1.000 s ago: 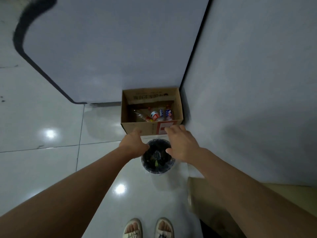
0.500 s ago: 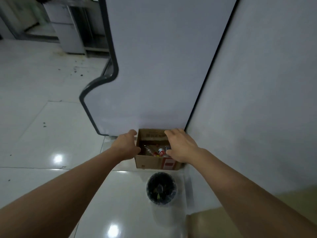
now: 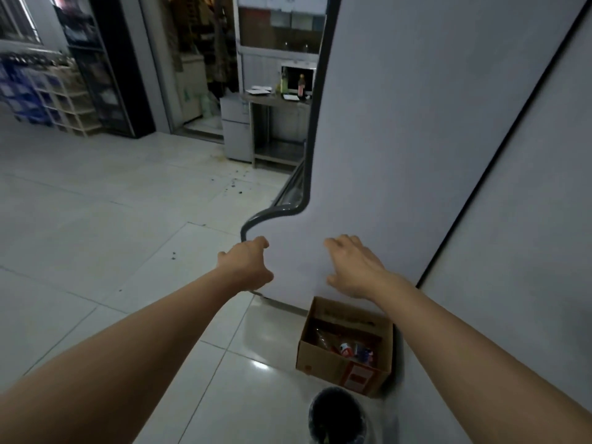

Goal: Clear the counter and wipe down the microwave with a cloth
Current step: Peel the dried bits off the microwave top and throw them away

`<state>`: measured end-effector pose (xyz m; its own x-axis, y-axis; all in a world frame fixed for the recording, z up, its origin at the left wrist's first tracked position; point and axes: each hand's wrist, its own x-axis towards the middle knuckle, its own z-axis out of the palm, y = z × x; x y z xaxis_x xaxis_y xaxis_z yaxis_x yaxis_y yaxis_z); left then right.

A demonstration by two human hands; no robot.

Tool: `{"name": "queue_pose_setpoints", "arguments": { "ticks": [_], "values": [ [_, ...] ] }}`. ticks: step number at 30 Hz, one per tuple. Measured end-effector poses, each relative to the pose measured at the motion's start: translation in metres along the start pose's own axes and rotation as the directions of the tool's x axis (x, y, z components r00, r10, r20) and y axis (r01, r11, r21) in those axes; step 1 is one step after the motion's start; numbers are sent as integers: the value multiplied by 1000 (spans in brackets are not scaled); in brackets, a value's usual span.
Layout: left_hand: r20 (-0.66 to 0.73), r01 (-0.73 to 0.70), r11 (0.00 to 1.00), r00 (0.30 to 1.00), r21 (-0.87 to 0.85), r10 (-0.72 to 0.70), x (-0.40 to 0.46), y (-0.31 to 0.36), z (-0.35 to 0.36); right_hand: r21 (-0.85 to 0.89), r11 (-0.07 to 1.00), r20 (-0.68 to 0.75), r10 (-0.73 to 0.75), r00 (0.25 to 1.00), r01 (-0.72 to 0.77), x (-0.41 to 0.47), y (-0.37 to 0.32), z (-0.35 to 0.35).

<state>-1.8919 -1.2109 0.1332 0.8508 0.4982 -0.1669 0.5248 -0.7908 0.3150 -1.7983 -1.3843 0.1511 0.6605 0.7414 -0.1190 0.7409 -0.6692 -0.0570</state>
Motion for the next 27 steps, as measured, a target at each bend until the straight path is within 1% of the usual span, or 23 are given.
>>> {"name": "queue_pose_setpoints", "arguments": {
  "ticks": [6,11,15,21,27],
  "values": [
    [-66,69,996,995,-63,-73,-5,-66,-57,-24,996,-38,-88,995,87,39,-66,-37],
    [-97,95,992,990,-85,-104,5,-135,-97,-37,992,-74,-127,989,124,83,-133,-54],
    [-83,109,989,989,-104,-118,23,-198,-132,-29,991,-90,-137,987,134,127,-192,-66],
    [-53,136,984,988,-118,-143,52,-294,-182,38,992,-105,-119,987,124,190,-270,-75],
    [-74,130,985,988,-113,-139,95,-354,-220,72,988,-101,-125,987,133,249,-319,-77]
  ]
}}
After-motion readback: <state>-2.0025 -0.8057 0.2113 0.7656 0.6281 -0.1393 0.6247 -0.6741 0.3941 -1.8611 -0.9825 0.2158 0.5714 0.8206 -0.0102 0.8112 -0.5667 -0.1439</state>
